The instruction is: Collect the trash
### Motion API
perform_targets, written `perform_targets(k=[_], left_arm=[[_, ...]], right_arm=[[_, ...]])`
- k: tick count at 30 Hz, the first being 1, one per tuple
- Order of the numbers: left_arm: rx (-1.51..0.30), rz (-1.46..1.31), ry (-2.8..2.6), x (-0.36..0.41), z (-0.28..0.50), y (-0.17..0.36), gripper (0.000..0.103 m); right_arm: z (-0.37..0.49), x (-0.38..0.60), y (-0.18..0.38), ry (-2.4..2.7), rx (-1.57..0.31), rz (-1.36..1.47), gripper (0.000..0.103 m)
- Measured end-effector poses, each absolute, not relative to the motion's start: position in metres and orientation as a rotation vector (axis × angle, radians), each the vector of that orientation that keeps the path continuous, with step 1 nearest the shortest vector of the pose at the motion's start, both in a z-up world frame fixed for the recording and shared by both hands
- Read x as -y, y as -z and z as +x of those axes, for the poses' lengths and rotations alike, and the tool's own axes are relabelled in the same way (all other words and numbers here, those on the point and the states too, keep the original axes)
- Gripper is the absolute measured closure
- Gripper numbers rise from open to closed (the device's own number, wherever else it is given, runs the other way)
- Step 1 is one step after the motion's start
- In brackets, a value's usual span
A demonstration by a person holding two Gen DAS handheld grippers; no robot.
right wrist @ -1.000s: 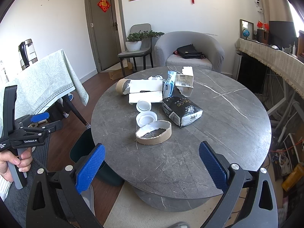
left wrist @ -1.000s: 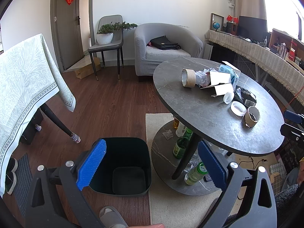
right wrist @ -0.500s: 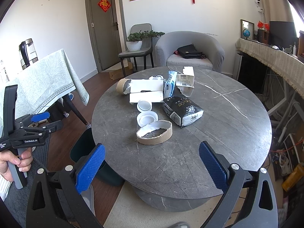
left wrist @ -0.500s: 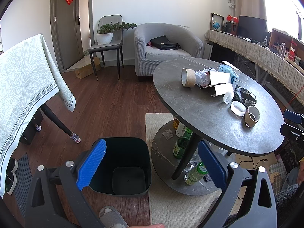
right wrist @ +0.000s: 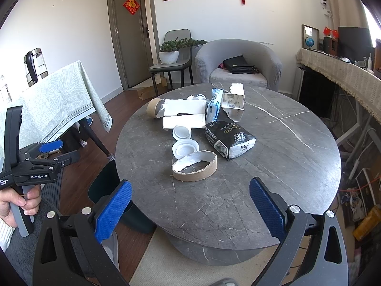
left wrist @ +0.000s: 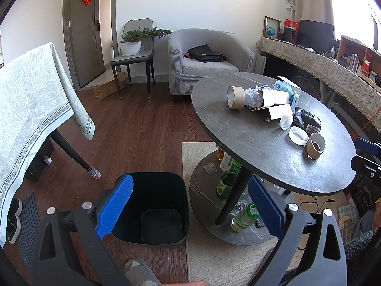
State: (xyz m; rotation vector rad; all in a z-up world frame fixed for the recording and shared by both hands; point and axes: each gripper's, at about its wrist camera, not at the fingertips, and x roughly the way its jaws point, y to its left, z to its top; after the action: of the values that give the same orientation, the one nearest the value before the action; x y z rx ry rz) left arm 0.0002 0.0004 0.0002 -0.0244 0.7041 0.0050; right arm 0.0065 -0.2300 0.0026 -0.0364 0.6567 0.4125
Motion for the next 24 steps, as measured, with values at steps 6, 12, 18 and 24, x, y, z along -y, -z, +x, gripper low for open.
perform_targets(k=[6,12,18,24], left_arm=[[-0.704,-0.025,-0.005,-0.0004,0.0002,-0.0003,0.004],[-0.703,-0.025,-0.005,0.0025,-0.0015,0.0022,0.004],[-0.704,-0.027,-0.007,0.0031,-0.0030,0.0015,0.004],[-0.706,-0.027,-0.006,0.0037,-0.0036,0.0017,0.004]], right_arm=[[0.0066,0.2303,-0.0026,-0.413,-0.657,-0.036,0.003],[0.0067,0.2304,-0.0027,-0.413,-0.657,-0.036,0.003],[0.0066,0.2303,-0.0028,-0.413,-0.657,-0.036,0.003],[0.0070,0.2304,-0.0022,-0.410,-0.659,-0.035,0.003]])
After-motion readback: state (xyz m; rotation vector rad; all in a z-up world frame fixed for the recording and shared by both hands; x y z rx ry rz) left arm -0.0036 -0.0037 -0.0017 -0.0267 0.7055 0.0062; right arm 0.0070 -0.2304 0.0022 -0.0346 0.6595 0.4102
